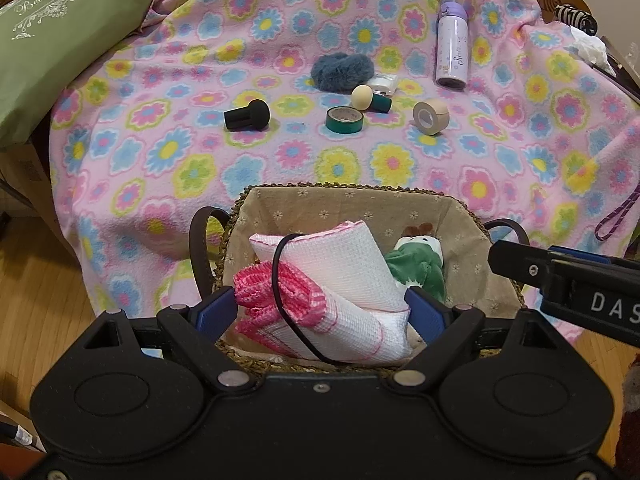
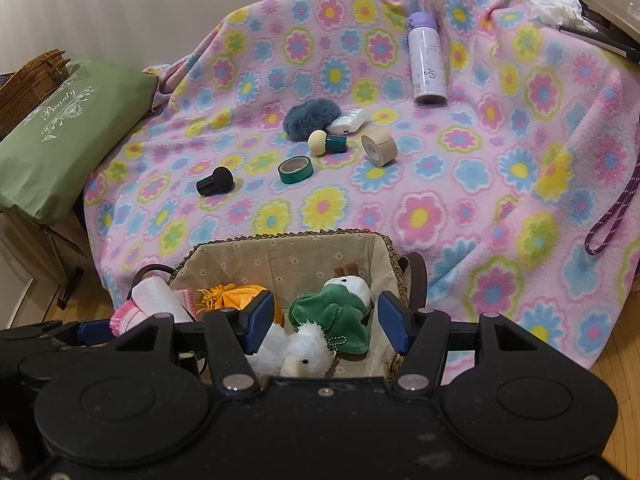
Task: Organize soft objects
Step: 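Open the right tool to drop the white bear while the left tool releases the cloth into the basket, then lift both tools from the basket and move them toward the blanket items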
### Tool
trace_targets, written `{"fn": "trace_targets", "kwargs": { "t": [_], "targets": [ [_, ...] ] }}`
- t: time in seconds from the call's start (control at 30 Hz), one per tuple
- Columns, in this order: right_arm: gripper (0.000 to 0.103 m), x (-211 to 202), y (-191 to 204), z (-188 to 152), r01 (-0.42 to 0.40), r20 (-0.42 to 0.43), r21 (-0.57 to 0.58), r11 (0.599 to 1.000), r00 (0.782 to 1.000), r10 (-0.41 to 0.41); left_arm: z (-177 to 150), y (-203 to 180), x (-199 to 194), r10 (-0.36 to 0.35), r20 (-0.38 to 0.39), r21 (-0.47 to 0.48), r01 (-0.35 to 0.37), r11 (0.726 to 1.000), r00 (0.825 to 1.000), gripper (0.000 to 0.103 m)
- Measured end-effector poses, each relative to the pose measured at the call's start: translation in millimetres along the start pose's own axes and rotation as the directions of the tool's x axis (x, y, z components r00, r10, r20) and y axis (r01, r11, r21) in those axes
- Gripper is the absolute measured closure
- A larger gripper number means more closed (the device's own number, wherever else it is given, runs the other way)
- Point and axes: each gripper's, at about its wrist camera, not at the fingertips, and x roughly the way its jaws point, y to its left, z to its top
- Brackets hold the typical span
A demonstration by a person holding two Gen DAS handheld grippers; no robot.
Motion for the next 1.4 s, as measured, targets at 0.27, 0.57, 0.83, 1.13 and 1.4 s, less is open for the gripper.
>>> {"fn": "trace_targets", "kwargs": {
  "t": [0.27,0.57,0.83,1.13,1.4],
  "targets": [
    [0.045,-0.9,-0.7,-0.2,0.006,0.004,0.008,1.0,1.0,-0.006,-0.5,-1.1,-4.0,-0.026,0.017,0.001,0.026,1.0,1.0,0.016],
    [0.042,-2.8,-2.0,-0.3,0.011,0.014,0.016,1.0,1.0,-0.011,1.0,-7.0,-9.3,-0.028,0.057,0.036,0.026,0.999,0.998,0.01],
    [0.042,-3.0,-2.5,0.0,0.01,0.011,0.018,1.0,1.0,-0.01,0.4,-5.2,-7.3,-0.021,0.045,0.027,0.02,0.999,0.999,0.01],
    [0.042,-2.9,-2.4,-0.2,0.01,0.01,0.02,1.0,1.0,-0.01,-0.2,-5.1,-6.4,-0.016,0.038,0.026,0.015,1.0,0.999,0.01],
    [0.041,-3.0,-2.8,0.0,0.01,0.01,0.019,1.0,1.0,-0.01,-0.3,-4.8,-6.5,-0.016,0.037,0.026,0.016,1.0,0.999,0.01]
  ]
}}
